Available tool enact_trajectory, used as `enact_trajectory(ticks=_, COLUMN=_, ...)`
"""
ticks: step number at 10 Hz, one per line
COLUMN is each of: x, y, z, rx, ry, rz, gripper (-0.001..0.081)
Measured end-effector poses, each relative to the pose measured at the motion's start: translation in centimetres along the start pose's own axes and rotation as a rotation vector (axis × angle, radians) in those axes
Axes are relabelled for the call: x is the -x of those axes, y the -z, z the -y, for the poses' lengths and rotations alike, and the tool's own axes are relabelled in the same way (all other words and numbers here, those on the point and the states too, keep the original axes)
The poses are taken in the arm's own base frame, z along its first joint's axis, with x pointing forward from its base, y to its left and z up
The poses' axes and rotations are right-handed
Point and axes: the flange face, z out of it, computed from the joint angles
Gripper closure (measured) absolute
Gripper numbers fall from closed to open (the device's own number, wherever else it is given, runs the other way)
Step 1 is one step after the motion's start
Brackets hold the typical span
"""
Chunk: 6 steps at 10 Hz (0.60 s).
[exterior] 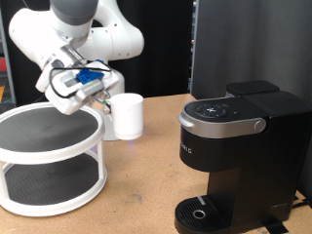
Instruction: Make a cup of coffee with the keurig machine
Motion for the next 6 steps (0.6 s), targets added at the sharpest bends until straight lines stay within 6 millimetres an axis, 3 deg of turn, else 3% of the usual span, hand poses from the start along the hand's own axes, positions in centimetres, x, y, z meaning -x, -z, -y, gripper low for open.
enact_trajectory(ticks=3, x=-0.4, y=-2.2, z=0.6, rx=0.014, ry=-0.016, rz=0.017, gripper=0.0735)
enact_trajectory(ticks=6, x=-0.4, y=-2.5, z=0.6, rx=0.012, ry=-0.021, rz=0.022, gripper=0.0735)
